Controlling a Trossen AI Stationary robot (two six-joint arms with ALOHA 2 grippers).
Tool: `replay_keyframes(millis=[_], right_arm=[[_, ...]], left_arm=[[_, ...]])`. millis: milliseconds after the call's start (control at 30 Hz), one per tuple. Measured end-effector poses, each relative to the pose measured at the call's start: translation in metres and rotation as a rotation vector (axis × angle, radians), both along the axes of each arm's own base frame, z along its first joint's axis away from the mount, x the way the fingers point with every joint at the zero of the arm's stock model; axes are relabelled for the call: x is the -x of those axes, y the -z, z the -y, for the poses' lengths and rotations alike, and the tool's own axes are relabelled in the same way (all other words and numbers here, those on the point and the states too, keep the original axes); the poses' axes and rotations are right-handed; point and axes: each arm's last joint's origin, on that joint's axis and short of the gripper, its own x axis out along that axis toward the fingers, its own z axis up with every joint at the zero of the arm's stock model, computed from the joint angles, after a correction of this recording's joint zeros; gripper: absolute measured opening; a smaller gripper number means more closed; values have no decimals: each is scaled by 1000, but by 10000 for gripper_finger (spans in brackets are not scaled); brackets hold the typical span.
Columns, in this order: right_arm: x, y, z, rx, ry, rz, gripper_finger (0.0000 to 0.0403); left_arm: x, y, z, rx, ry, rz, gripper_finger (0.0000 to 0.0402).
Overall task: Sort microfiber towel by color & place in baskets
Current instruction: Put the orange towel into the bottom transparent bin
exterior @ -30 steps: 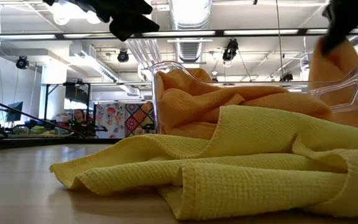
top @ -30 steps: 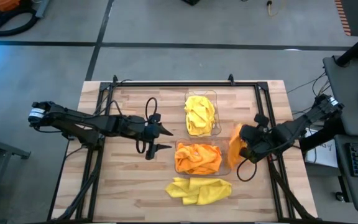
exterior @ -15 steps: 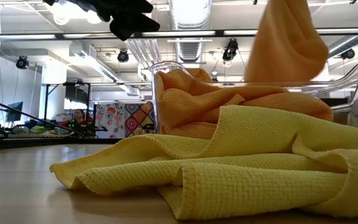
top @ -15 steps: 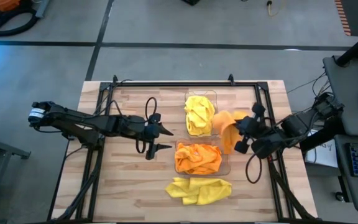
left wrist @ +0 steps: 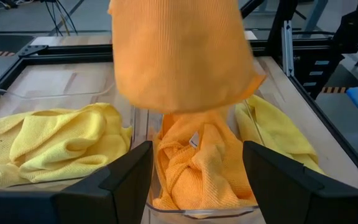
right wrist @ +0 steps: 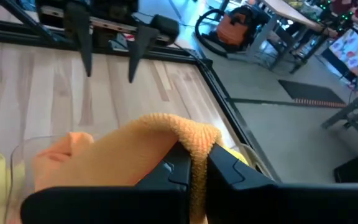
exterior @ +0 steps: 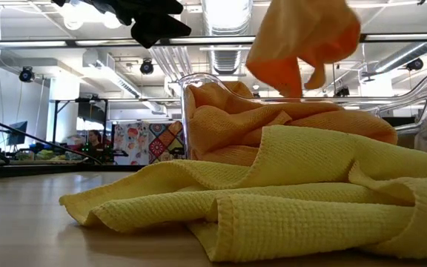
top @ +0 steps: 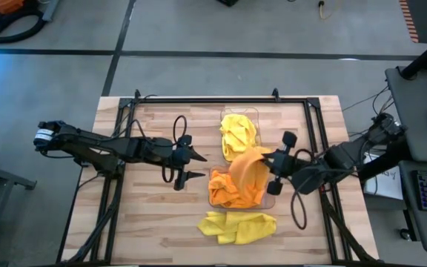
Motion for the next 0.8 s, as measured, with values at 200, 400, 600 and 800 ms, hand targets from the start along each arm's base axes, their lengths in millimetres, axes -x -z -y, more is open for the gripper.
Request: replay_keyframes(millis=[200,400,600,800], right_arm=[[-18,8,-12,-57,-56,12,12],[-29,7,-22,-186,-172,52,12],[-37,14,-28,-221,-206,33,12],[-38,27,-27,-236,-141,-35,12]], left_arm=[[0,0,0,1,0,1,232],[0,0,0,2,0,3,232],[0,0,0,5,-1,5,232],[-1,-1,3,31,20,17,232]])
